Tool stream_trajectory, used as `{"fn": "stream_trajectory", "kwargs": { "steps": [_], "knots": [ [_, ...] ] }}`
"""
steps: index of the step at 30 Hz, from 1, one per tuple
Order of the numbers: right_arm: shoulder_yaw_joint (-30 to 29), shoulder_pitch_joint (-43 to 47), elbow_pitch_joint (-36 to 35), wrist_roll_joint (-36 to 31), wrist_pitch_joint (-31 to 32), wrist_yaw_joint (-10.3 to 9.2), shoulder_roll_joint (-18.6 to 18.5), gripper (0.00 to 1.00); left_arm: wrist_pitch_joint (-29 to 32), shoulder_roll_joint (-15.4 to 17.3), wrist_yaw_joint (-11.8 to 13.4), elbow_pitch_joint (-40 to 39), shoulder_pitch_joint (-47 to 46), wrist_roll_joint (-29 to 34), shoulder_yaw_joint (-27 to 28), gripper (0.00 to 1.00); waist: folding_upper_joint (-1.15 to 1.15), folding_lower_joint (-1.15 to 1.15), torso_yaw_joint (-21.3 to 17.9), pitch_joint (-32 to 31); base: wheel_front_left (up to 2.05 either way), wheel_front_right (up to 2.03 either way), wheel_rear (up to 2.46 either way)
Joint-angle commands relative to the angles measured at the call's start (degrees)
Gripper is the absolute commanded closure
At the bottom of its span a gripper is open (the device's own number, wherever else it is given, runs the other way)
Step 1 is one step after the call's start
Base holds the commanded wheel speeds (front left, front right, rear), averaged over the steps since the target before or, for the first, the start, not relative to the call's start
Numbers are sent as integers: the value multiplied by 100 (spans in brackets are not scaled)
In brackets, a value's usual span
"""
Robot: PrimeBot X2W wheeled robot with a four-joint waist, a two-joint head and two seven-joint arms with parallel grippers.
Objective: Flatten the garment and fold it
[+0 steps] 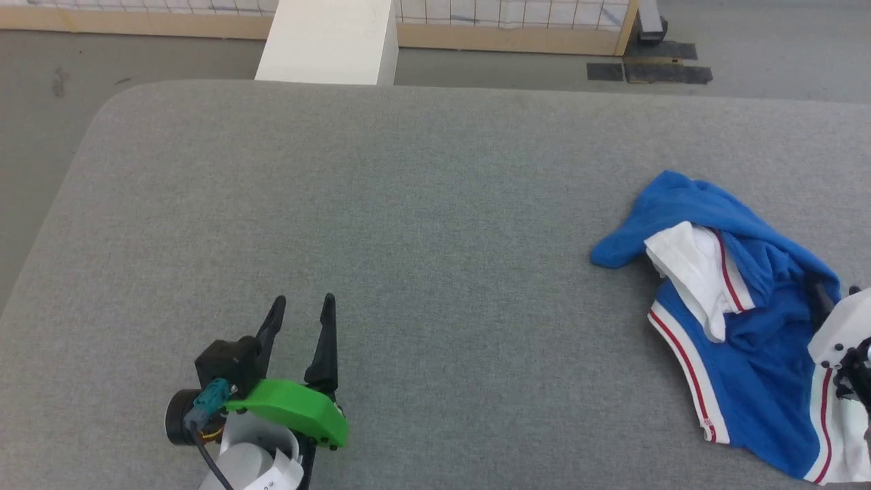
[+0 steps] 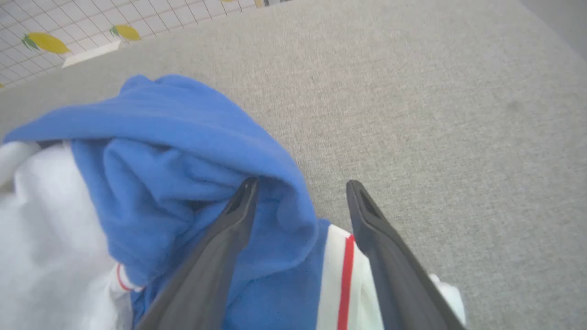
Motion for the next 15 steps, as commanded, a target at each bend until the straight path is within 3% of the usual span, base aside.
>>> {"fn": "stream_trajectory", "kwargs": {
  "steps": [1, 7, 15],
  "knots": [
    [-27, 121, -169, -86, -269, 20, 87, 0, -40, 9, 5, 9, -22, 73, 22, 0, 69, 0, -53, -76, 0, 0, 0],
    [156, 495, -1159, -389, -687, 20, 405, 0, -14, 84, 51, -41, 75, 66, 34, 0, 69, 0, -143, -270, 0, 0, 0],
    [1291, 854, -2778, -399, 1050, 20, 450, 0, 65, 143, 74, -127, 138, 60, -19, 0, 69, 0, -75, -432, 0, 0, 0]
  ]
}}
